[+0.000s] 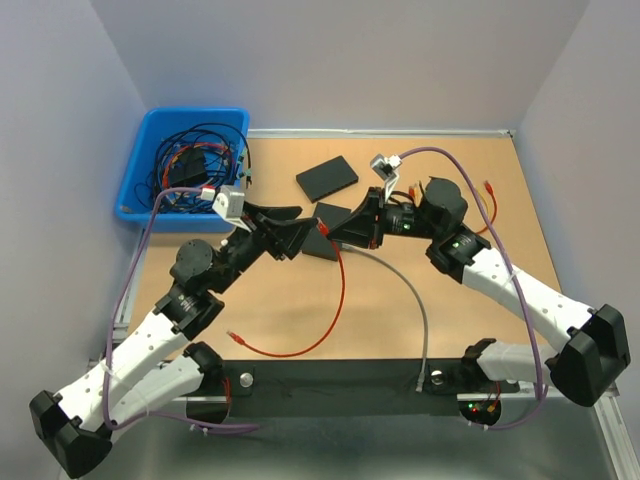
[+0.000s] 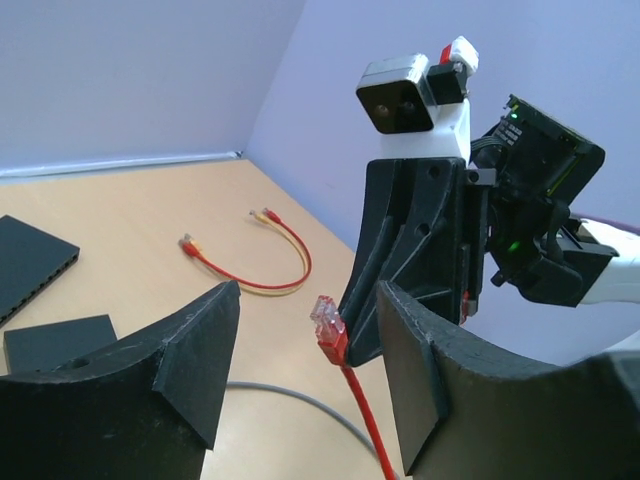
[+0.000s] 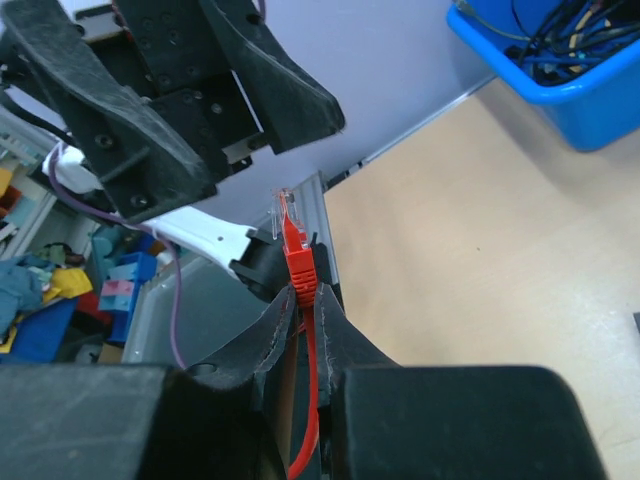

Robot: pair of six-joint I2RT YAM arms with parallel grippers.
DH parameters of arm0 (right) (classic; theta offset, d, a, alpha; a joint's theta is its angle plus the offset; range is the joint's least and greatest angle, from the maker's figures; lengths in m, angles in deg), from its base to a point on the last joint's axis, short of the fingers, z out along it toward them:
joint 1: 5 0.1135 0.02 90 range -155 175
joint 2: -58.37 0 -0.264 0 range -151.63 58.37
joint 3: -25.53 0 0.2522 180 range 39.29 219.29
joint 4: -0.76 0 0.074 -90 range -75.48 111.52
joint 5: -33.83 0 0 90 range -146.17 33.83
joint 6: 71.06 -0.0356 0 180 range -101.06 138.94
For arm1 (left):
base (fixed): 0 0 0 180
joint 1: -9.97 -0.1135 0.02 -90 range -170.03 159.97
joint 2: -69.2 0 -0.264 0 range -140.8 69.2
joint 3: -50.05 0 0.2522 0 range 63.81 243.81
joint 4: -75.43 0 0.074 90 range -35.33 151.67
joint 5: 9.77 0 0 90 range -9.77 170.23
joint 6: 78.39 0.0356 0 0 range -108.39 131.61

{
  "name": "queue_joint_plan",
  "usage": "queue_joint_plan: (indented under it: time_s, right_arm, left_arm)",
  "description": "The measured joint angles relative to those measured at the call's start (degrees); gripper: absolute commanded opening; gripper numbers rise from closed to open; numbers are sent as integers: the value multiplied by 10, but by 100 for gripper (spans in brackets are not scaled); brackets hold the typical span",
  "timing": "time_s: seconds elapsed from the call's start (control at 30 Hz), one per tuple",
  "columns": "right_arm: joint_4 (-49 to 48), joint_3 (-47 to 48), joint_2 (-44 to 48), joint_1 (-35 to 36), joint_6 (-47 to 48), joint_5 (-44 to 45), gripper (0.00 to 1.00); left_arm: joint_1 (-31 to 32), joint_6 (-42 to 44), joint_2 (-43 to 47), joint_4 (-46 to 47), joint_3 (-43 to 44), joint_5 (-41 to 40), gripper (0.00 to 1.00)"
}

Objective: Insert the plug into the switch port

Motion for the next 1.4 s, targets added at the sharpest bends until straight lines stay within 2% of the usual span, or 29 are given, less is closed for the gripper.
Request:
queue_joint_plan:
  time_s: [0.1, 0.4, 0.5, 0.7, 0.8, 0.83, 0.87, 0.9, 0.93, 1.0, 1.1, 1.27, 1.4]
  right_arm:
    - [-26, 0, -1, 0, -17, -9, 1]
    - [-67, 0, -1, 0, -48, -20, 0]
    - [-76, -5, -1, 0, -54, -22, 1]
    - [-89, -9, -7, 0, -62, -26, 0]
    - [-89, -9, -9, 0, -62, -24, 0]
    - [-89, -10, -9, 0, -62, -24, 1]
    - [-89, -10, -9, 0, -62, -24, 1]
    - [-89, -10, -9, 0, -62, -23, 5]
    - [-90, -10, -9, 0, -62, -23, 27]
    - [-80, -7, -9, 0, -59, -18, 54]
    - [-40, 12, -10, 0, -30, -5, 56]
    - [72, 100, -17, 0, 52, 24, 58]
    - [145, 146, -18, 0, 107, 49, 54]
  left_arm:
    - [0, -3, -6, 4, 0, 4, 60]
    - [0, -15, -38, 32, 0, 40, 59]
    - [0, -19, -40, 39, 0, 47, 54]
    - [0, -27, -43, 51, 0, 60, 27]
    - [0, -30, -46, 57, 0, 69, 5]
    - [1, -32, -47, 60, 0, 71, 0]
    - [1, -34, -47, 61, 0, 72, 0]
    - [2, -35, -48, 63, 0, 72, 0]
    - [2, -35, -48, 64, 0, 72, 0]
    - [2, -35, -48, 63, 0, 70, 0]
    - [2, -35, -52, 42, 2, 57, 0]
    - [2, -51, -85, -70, 55, -7, 0]
    - [2, -78, -110, -158, 117, -64, 0]
